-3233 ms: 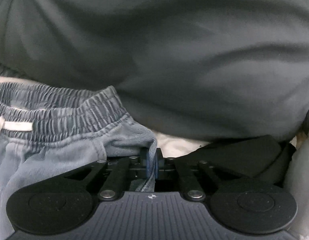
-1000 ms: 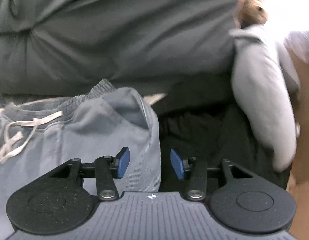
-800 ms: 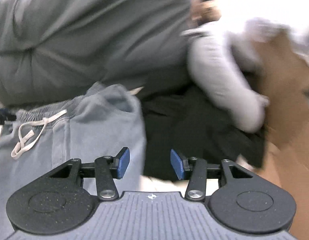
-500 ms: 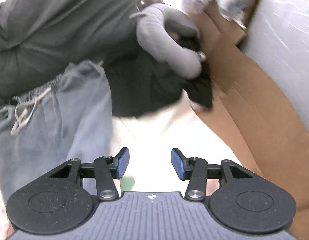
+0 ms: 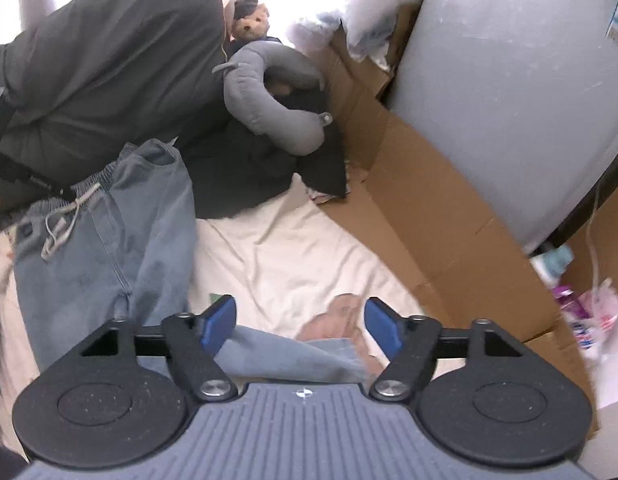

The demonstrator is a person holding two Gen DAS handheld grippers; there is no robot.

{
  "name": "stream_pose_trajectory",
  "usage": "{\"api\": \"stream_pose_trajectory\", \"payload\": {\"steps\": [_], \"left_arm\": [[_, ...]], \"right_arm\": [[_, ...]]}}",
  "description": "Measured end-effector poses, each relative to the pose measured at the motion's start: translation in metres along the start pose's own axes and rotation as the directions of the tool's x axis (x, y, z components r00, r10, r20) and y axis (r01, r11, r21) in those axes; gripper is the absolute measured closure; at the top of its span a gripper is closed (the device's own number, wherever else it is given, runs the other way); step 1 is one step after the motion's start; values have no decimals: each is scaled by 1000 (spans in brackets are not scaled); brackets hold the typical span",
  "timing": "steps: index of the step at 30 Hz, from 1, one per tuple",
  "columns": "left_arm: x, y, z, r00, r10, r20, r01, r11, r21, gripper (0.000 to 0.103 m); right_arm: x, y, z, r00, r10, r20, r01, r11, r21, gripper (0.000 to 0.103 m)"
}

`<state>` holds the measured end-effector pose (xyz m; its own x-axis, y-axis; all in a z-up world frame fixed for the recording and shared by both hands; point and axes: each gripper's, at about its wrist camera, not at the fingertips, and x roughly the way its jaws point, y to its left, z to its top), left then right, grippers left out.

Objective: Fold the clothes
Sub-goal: 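Grasp the jeans leg cuff with the right gripper and pull it straight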

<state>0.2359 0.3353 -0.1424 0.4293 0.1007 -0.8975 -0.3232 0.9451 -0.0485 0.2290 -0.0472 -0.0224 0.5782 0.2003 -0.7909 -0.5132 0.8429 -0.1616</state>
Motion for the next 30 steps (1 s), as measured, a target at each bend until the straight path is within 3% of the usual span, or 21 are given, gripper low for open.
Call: {"api": "stream_pose_trajectory", "payload": {"steps": [4,9,13,19,25,30], "left_arm": [[3,-13,1,999,-52,-15,52,997,-48,39],[21,-30,-3,998,-52,-40,53,998,25,36],[51,-39,-11,993,-41,-112,46,998,47,36],[81,-52,-16,988,-107,-112,110,994,21,36],[111,-80,-12,958,-207,-196,223,973,62,36],[124,-89,-4,947,-238,-216,259,963,76,36]], "right_arm": [[3,-20,-23,1000,24,19,-25,998,53,24],[32,-28,-56,998,44,50,-44,999,12,24],[62,-42,-81,994,83,76,-92,988,122,24],[108,-37,-123,993,102,54,-107,989,102,24],[151,-22,-161,994,107,8,-107,994,9,24],[184,-24,-181,997,78,6,-78,986,151,24]]}}
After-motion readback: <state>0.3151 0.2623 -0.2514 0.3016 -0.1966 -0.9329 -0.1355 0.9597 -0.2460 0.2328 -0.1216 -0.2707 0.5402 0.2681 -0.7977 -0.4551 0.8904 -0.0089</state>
